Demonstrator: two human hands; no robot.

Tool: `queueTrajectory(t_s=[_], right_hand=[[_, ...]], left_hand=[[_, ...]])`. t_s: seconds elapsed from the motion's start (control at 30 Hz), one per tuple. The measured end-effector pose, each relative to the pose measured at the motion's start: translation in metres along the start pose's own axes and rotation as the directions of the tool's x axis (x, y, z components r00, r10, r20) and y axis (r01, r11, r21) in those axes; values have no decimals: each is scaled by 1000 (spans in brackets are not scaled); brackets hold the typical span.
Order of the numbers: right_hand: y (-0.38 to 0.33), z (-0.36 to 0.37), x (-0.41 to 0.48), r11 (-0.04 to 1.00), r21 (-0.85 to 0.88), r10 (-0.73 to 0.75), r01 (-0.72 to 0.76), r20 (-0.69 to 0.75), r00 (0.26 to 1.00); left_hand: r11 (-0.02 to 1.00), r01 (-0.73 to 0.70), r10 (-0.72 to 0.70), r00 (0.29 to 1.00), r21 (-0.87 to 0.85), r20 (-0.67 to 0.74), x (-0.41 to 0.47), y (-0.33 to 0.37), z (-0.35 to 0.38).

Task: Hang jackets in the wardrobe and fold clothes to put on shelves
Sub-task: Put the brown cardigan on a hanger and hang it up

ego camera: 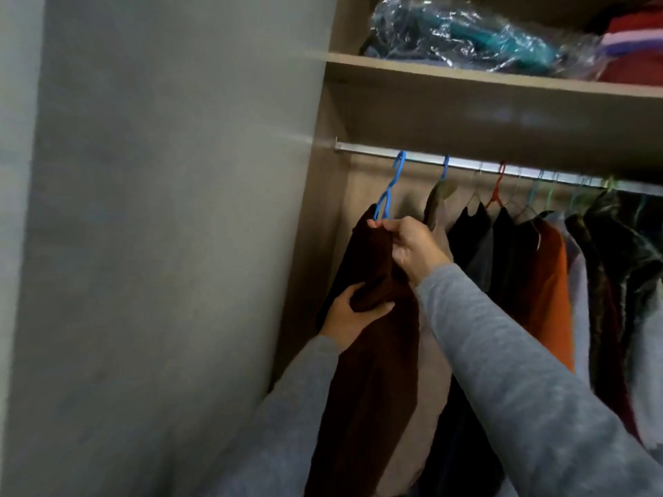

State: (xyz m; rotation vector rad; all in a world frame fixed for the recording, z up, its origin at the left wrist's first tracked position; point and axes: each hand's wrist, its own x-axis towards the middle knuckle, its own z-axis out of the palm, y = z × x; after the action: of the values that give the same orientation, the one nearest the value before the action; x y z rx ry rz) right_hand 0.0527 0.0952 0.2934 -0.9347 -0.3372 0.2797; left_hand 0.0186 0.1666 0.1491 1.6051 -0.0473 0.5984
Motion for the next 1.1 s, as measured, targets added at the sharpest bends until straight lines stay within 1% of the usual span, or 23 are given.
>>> queueTrajectory(t_s=[0.13, 0.27, 0.37, 0.53, 0.63, 0.8, 0.97, 1.1], right_hand=[[-20, 10, 58, 998, 52, -36, 32, 69, 997], [-37, 18, 110, 995, 7, -95, 95, 91, 991], [-46, 16, 144, 992, -28, -117, 121, 105, 988], [-57, 10, 185, 992, -23, -122, 126, 141, 982], [-62, 1, 200, 990, -8, -141, 143, 122, 982], [-69, -8, 217, 993, 3, -117, 117, 117, 986], [-78, -19, 234, 998, 43, -60, 55, 140, 988], [-74, -29, 239, 999, 30, -26, 22, 134, 991]], left_hand=[[998, -57, 57, 998, -20, 4, 63, 11, -8], [992, -124, 125, 992, -36, 21, 112, 20, -7], [984, -176, 176, 984, -11, 30, 144, 23, -6], [968, -244, 242, 969, 60, 43, 186, 30, -2], [957, -275, 276, 961, 89, 11, 203, 29, 4], [936, -324, 327, 945, 140, 5, 227, 25, 13], [927, -330, 330, 943, 177, 32, 244, 24, 26], [929, -311, 307, 950, 201, 54, 248, 12, 34]])
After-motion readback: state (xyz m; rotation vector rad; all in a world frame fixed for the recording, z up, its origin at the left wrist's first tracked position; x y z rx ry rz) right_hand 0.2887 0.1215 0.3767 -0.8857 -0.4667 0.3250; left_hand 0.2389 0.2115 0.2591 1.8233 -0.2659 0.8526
